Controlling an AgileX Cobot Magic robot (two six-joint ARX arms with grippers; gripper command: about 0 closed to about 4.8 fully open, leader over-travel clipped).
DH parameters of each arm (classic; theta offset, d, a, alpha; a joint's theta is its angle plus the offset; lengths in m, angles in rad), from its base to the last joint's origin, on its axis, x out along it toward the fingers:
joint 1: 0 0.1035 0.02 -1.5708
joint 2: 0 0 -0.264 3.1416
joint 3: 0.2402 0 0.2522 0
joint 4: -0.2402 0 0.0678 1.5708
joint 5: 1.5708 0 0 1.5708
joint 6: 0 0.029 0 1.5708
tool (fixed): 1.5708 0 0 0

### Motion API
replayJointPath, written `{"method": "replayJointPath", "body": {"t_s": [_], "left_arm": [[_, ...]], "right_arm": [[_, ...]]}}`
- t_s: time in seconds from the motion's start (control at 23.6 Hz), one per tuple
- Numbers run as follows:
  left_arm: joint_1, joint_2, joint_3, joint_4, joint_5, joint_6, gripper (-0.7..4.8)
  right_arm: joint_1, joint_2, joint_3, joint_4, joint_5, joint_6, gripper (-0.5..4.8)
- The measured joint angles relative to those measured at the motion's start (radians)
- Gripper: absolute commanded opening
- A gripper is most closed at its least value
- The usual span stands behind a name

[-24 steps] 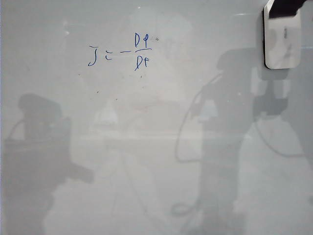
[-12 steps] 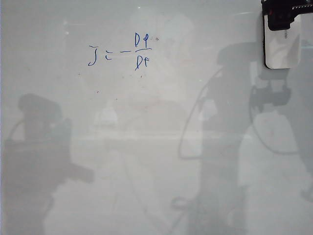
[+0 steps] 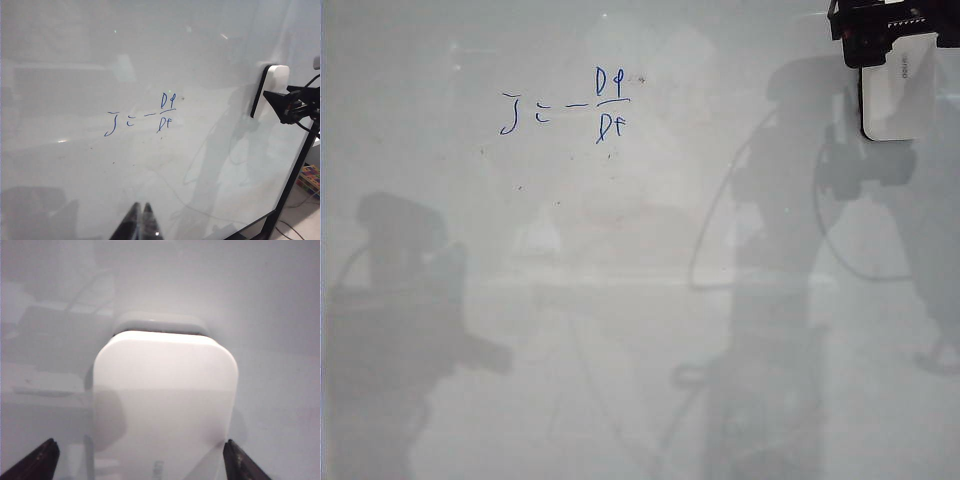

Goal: Grab the whiteboard eraser that is attached to the surface of the whiteboard and use it to clean the writing on the whiteboard.

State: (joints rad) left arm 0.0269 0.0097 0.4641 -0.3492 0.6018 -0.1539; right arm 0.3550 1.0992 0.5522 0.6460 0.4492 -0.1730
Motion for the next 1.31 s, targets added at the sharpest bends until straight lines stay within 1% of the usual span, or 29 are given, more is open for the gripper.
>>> {"method": "replayJointPath", "body": {"t_s": [0.3, 0.55, 0.8, 0.85, 1.02, 1.19, 1.27, 1.31], "left_arm": [[0.0, 0.0, 0.0, -0.001, 0.0, 0.0, -0.05], [0.0, 0.0, 0.0, -0.001, 0.0, 0.0, -0.05], [0.0, 0.0, 0.0, 0.0, 0.0, 0.0, -0.05], [0.0, 0.0, 0.0, 0.0, 0.0, 0.0, -0.05], [0.0, 0.0, 0.0, 0.0, 0.0, 0.0, -0.05], [0.0, 0.0, 0.0, -0.001, 0.0, 0.0, -0.05], [0.0, 0.0, 0.0, 0.0, 0.0, 0.0, -0.05], [0.0, 0.0, 0.0, -0.001, 0.0, 0.0, -0.05]], "right_arm": [[-0.038, 0.019, 0.003, 0.0, 0.018, 0.0, 4.79], [-0.074, 0.019, 0.003, 0.0, -0.048, 0.0, 4.79], [-0.075, 0.031, 0.003, 0.0, -0.061, 0.01, 4.79], [-0.075, 0.034, 0.003, 0.001, -0.065, 0.01, 4.71], [-0.075, 0.037, 0.004, 0.0, -0.086, 0.013, 3.65], [-0.075, 0.037, 0.004, 0.005, -0.087, 0.013, 3.62], [-0.075, 0.043, 0.004, 0.015, -0.087, 0.013, 3.43], [-0.075, 0.047, 0.005, 0.018, -0.087, 0.014, 2.82]]}}
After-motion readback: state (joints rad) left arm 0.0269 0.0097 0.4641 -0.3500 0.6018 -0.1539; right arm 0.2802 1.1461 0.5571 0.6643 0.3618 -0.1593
